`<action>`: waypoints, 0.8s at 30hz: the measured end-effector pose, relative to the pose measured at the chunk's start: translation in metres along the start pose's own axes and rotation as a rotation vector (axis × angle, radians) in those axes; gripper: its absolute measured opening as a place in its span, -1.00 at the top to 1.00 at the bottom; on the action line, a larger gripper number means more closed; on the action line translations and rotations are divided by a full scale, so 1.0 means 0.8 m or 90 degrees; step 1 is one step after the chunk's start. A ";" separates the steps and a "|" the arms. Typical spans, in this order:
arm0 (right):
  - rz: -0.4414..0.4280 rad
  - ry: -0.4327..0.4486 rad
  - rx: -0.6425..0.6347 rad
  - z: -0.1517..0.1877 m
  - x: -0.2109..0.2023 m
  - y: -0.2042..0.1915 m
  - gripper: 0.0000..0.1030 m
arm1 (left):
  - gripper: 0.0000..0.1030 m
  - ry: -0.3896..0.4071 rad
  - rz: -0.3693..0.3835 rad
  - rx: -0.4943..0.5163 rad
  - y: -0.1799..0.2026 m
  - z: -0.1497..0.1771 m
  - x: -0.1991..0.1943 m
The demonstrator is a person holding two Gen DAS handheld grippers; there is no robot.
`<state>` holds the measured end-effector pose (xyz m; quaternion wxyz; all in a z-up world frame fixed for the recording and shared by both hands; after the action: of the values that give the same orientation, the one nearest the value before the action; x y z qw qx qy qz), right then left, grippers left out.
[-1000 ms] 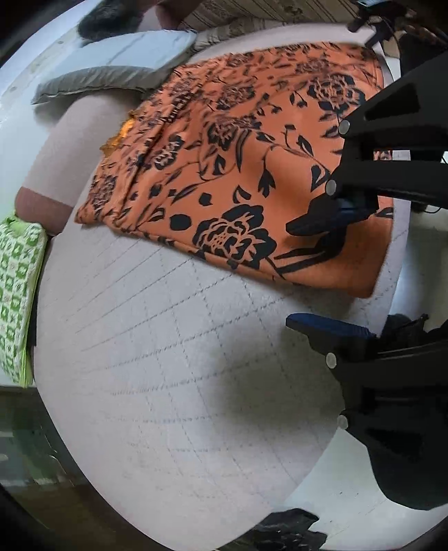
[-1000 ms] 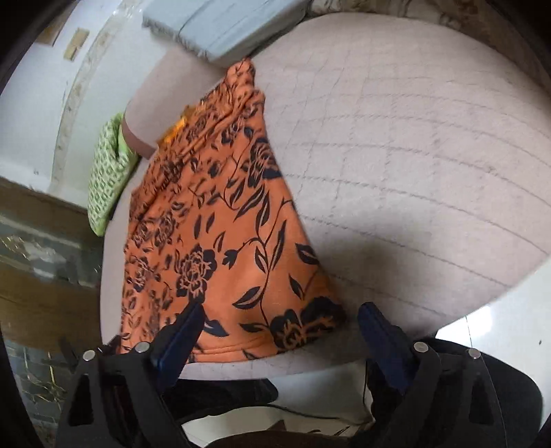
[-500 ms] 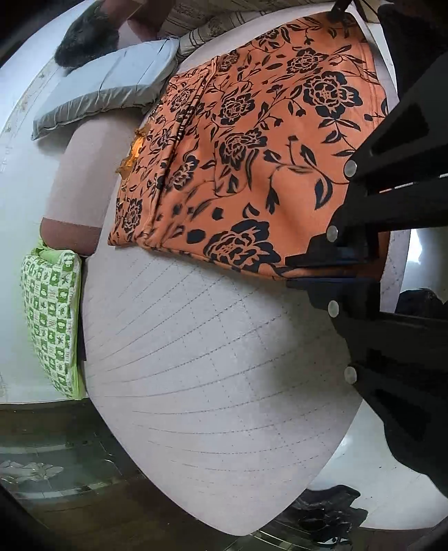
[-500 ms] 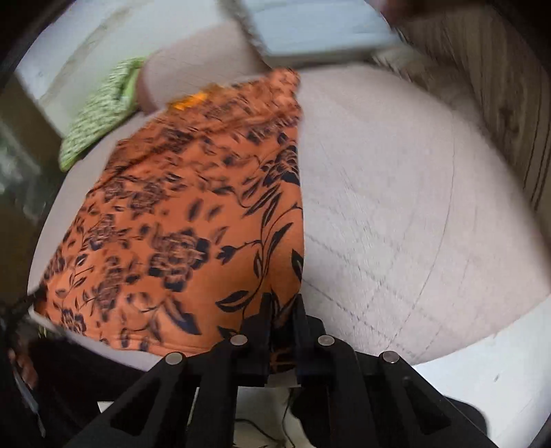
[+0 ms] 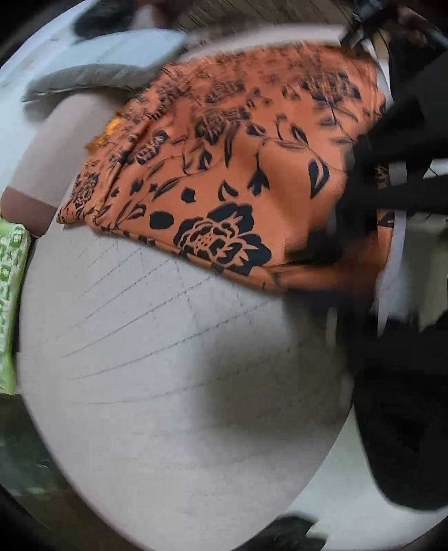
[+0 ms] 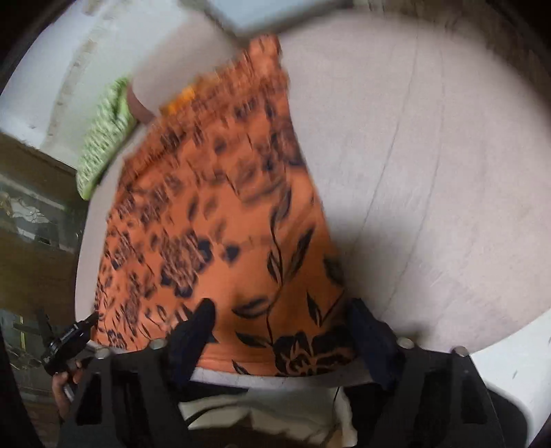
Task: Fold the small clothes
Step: 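Grasp the shirt hem with both grippers and lift it toward the collar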
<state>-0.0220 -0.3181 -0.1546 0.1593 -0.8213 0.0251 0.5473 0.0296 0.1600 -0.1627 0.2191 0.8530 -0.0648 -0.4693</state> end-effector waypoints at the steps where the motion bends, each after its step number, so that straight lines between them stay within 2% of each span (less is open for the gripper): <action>1: -0.022 -0.006 -0.006 0.002 -0.002 -0.007 0.83 | 0.90 -0.002 0.002 0.010 0.005 0.001 0.000; 5: -0.046 -0.027 0.010 0.000 0.008 -0.007 0.83 | 0.90 -0.012 0.020 -0.005 0.005 0.000 -0.002; 10: -0.157 -0.033 0.063 -0.016 -0.012 -0.009 0.83 | 0.90 0.006 0.067 -0.012 0.014 -0.014 -0.030; 13: -0.232 -0.008 0.072 -0.050 -0.034 -0.020 0.83 | 0.90 0.031 0.095 0.008 0.037 -0.050 -0.041; 15: -0.279 0.013 0.082 -0.086 -0.048 -0.030 0.83 | 0.91 0.047 0.131 0.013 0.062 -0.093 -0.045; 18: -0.333 0.057 0.095 -0.176 -0.060 -0.047 0.83 | 0.90 0.068 0.162 0.027 0.091 -0.174 -0.040; 20: -0.331 0.101 0.093 -0.261 -0.055 -0.058 0.83 | 0.90 0.099 0.173 0.030 0.107 -0.258 -0.025; 21: -0.331 0.117 0.109 -0.317 -0.044 -0.062 0.83 | 0.90 0.108 0.178 0.022 0.113 -0.304 -0.008; 22: -0.325 0.127 0.122 -0.361 -0.028 -0.065 0.83 | 0.89 0.113 0.180 0.015 0.114 -0.333 0.006; 23: -0.316 0.132 0.129 -0.396 -0.010 -0.067 0.75 | 0.84 0.128 0.176 0.007 0.115 -0.386 0.038; 24: -0.296 0.143 0.135 -0.431 0.013 -0.066 0.76 | 0.77 0.153 0.149 0.015 0.109 -0.425 0.063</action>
<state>0.3007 -0.3666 -0.0309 0.3617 -0.8393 -0.0892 0.3959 0.3474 0.1719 -0.0063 0.2687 0.8922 -0.1426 -0.3340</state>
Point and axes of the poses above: each gripper's, at about its wrist camera, not at the fingertips, and x roughly the way its jaws point, y to its right, z to its underside, the point moved 8 cm from there along x, roughly the way its jaws point, and after that the axes turned 15 degrees about z, right-handed, at the moved point
